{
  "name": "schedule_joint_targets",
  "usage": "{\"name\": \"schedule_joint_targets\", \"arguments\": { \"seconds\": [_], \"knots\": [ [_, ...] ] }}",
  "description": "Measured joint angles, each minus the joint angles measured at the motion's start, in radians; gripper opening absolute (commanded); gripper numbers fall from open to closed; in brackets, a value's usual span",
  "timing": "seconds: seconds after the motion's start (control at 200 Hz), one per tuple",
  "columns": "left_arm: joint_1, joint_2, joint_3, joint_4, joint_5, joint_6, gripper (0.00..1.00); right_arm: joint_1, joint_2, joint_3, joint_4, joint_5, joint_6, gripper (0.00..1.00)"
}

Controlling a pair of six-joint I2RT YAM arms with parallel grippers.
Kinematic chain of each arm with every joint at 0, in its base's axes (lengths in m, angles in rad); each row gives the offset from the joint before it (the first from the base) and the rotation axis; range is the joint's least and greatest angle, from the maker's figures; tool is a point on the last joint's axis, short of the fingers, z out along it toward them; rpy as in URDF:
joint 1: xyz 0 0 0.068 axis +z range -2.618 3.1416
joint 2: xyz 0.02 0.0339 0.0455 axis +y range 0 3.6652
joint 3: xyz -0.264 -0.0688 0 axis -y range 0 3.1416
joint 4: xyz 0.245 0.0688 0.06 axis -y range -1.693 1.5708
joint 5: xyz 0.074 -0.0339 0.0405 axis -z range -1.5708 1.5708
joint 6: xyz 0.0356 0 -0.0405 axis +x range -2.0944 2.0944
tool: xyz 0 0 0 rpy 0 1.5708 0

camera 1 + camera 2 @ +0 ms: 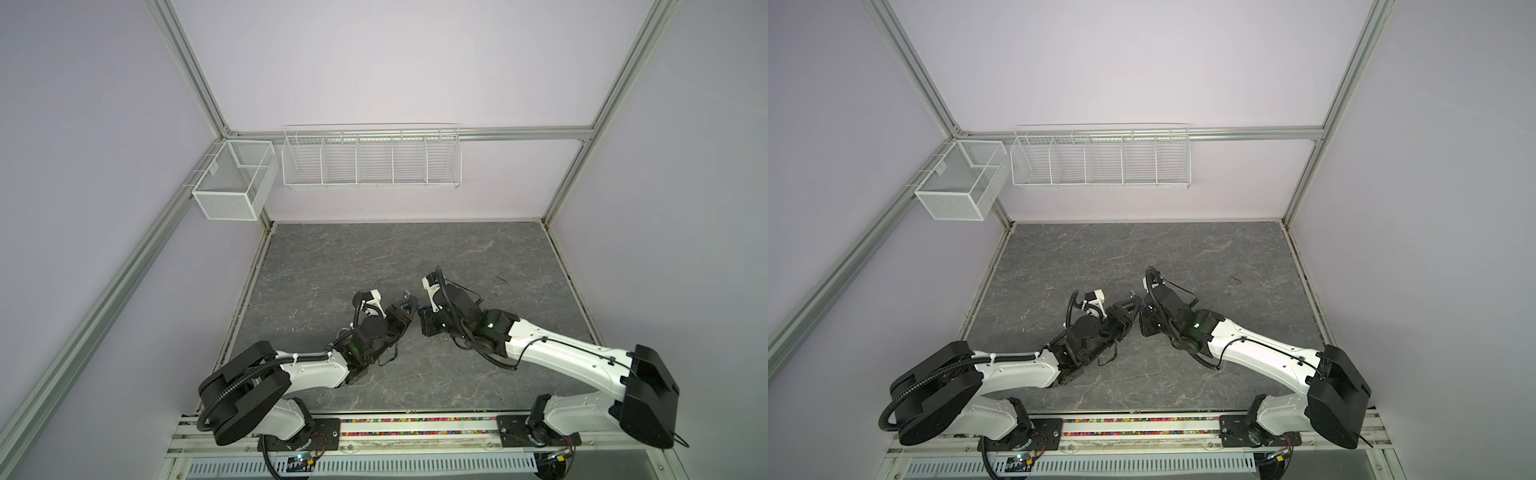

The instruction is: Unlock with the key

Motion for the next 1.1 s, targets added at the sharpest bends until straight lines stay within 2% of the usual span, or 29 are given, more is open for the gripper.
{"name": "schedule_joint_targets", "arguments": {
  "seconds": [0.07,0.1,0.46,0.735,1.1],
  "knots": [
    [-0.005,-0.004,-0.006,0.013,0.015,-0.004,0.00,0.000,-0.015,-0.011,0.026,-0.013,-0.004,0.27],
    [-0.008,-0.007,-0.011,0.022,0.018,-0.009,0.00,0.000,-0.025,-0.016,0.028,-0.016,-0.006,0.28],
    [-0.007,-0.052,-0.050,0.013,0.093,-0.020,0.00,0.005,-0.182,-0.128,0.108,-0.061,-0.015,0.30],
    [0.005,-0.052,-0.058,0.014,0.103,-0.043,0.00,0.005,-0.138,-0.118,0.127,-0.079,-0.039,0.29],
    [0.029,-0.051,-0.077,0.066,0.127,-0.078,0.00,0.008,-0.153,-0.138,0.129,-0.097,-0.059,0.36]
  ]
}}
